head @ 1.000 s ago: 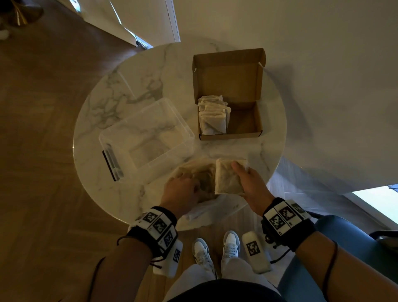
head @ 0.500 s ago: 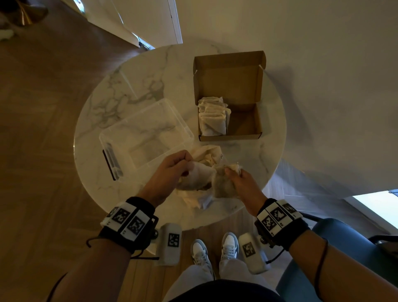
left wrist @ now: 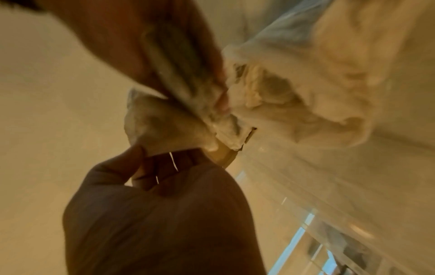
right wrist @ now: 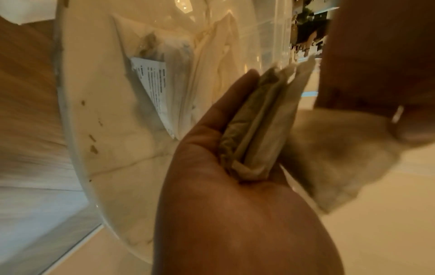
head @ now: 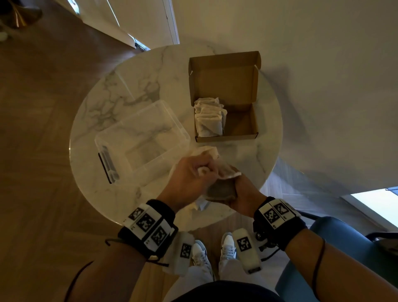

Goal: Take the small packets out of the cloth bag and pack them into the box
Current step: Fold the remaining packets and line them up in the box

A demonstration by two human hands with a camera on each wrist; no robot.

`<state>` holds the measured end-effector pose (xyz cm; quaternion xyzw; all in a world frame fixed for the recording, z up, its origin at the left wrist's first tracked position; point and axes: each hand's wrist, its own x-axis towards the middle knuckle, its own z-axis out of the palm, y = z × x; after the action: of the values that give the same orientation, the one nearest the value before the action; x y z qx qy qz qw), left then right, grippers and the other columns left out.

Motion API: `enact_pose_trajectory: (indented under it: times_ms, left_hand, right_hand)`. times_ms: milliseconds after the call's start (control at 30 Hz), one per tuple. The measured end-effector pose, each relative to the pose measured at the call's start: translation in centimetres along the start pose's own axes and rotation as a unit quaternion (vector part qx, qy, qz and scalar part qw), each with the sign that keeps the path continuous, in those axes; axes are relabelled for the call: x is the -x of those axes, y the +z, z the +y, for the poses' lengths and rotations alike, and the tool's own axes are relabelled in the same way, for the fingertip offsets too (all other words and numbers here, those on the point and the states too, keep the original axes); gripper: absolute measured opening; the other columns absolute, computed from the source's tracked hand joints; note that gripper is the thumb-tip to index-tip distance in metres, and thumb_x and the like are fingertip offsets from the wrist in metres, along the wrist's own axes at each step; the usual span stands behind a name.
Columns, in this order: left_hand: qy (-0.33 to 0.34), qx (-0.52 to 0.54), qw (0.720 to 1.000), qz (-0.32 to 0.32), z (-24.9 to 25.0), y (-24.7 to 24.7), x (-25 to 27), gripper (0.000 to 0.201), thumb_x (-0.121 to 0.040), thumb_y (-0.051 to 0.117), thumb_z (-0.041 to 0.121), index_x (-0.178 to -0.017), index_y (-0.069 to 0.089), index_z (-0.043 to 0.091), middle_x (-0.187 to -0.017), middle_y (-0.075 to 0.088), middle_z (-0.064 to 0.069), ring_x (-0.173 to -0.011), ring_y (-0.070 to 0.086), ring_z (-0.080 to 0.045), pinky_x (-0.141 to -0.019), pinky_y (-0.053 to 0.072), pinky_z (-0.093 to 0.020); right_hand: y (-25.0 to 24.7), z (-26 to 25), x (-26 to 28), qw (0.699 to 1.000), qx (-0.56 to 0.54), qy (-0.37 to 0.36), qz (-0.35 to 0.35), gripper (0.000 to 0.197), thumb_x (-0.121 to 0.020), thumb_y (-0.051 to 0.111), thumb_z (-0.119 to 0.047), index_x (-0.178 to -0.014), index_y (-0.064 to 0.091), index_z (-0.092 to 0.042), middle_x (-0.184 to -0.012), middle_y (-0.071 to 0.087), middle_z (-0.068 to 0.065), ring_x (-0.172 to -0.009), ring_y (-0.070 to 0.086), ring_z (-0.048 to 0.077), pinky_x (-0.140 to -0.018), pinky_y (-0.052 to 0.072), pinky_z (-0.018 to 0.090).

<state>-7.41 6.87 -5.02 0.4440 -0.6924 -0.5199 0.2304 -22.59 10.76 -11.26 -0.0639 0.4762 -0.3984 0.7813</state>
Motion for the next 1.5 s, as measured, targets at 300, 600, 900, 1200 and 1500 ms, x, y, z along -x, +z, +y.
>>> enact_pose_trajectory:
  times_ms: [300,600,900,1200,1500]
  left_hand:
    - [-0.031,0.021,0.999,0.020,-1.7,0.2,0.5,0.013,-0.072,0.057,0.017,-0.072,0.070,0.015,-0.077,0.070,-0.003,-0.075,0.065,-0.020,-0.068,0.056,-0.039]
    - [-0.041,-0.411,0.899,-0.149,-8.3,1.5,1.2,0.053,-0.082,0.029,0.054,-0.117,0.062,0.031,-0.108,0.067,0.009,-0.106,0.059,-0.016,-0.092,0.040,-0.030]
    - [-0.054,-0.572,0.791,-0.209,-7.6,-2.4,3.5,0.036,-0.082,0.052,0.015,-0.111,0.068,0.030,-0.119,0.062,0.005,-0.125,0.045,-0.020,-0.107,0.020,-0.035]
    - [-0.127,-0.453,0.878,-0.088,-5.4,0.5,1.4,0.019,-0.089,0.048,0.027,-0.084,0.065,0.020,-0.089,0.068,-0.001,-0.086,0.061,-0.022,-0.074,0.038,-0.030]
    - [-0.260,-0.387,0.870,-0.161,-9.8,4.2,0.9,0.014,-0.086,0.055,0.024,-0.086,0.066,0.015,-0.087,0.067,-0.006,-0.089,0.065,-0.027,-0.068,0.049,-0.033]
  right_hand:
    - [0.3,-0.1,-0.9,0.997,0.052,-0.042,-0.035,0.045,-0.097,0.040,-0.041,-0.112,0.065,-0.007,-0.101,0.070,0.016,-0.085,0.064,0.029,-0.070,0.054,0.036]
    - [-1.6,-0.8,-1.8,0.988,0.016,-0.128,0.082,0.044,-0.095,0.049,-0.040,-0.121,0.061,-0.007,-0.113,0.070,0.013,-0.102,0.069,0.024,-0.070,0.057,0.029]
    - [-0.8,-0.2,-1.5,0.991,0.053,-0.103,0.061,0.038,-0.094,0.051,-0.038,-0.112,0.064,-0.007,-0.106,0.072,0.011,-0.094,0.070,0.019,-0.075,0.054,0.029]
    - [-0.8,0.5,-0.9,0.990,0.068,-0.097,0.071,0.031,-0.096,0.047,-0.037,-0.102,0.065,-0.012,-0.098,0.074,0.006,-0.088,0.072,0.014,-0.070,0.055,0.024]
    - [-0.9,1.0,-0.8,0.989,0.071,-0.090,0.090,0.032,-0.094,0.052,-0.036,-0.106,0.065,-0.010,-0.099,0.074,0.007,-0.090,0.072,0.016,-0.075,0.055,0.027]
